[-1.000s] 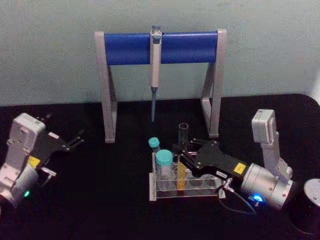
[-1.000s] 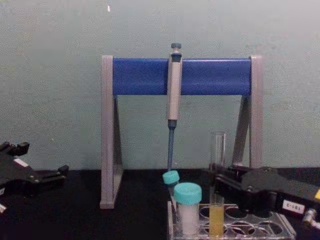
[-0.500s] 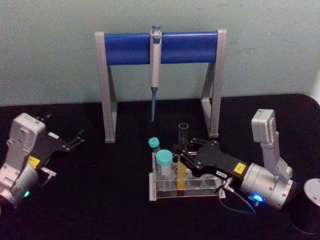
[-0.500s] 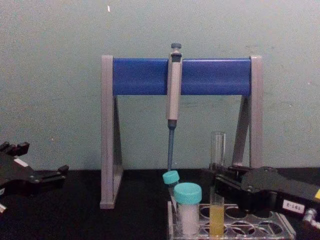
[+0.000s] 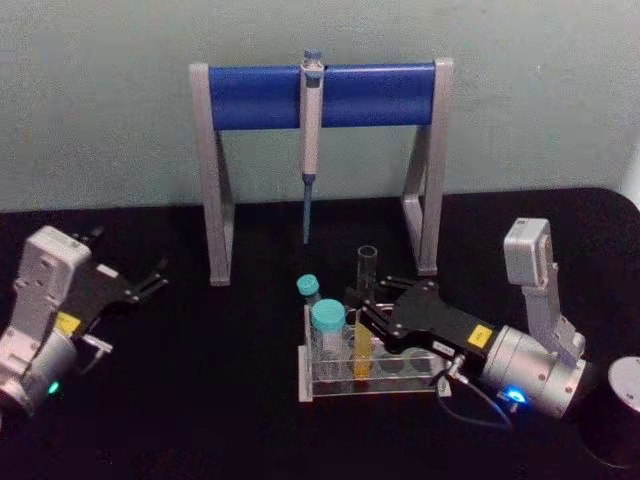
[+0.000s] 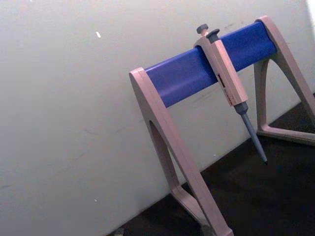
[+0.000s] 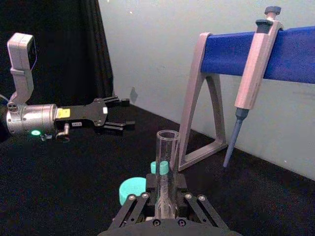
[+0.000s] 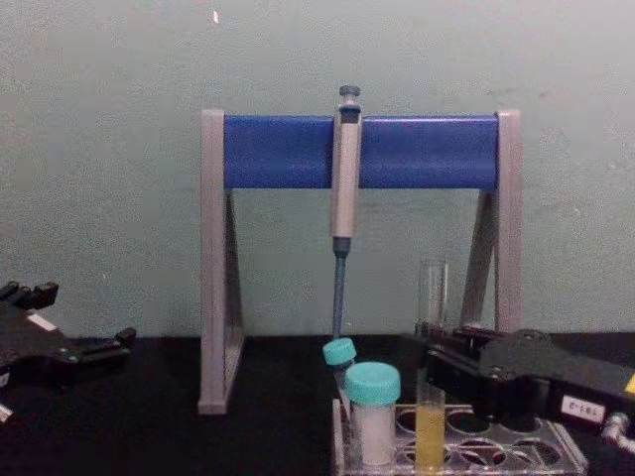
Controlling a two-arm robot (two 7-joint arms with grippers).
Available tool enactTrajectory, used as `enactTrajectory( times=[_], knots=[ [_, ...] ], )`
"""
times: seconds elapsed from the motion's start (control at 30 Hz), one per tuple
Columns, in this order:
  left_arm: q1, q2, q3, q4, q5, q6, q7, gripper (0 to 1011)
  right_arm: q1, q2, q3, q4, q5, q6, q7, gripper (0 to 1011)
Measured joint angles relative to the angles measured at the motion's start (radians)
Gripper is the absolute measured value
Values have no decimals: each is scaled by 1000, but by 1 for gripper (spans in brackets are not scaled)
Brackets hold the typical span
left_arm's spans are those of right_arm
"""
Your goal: Pick up the test tube from the test tube rack, shake it, then place it back into the test tube rack.
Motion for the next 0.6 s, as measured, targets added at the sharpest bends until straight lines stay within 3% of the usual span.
enactTrajectory(
  times=[0.1, 0.6],
  knots=[
    [0, 0, 0, 0, 0, 0, 0, 1001, 0, 0, 0, 0, 0, 0, 0, 284],
    [0, 0, 0, 0, 0, 0, 0, 1001, 0, 0, 0, 0, 1, -1, 1, 761]
  ],
)
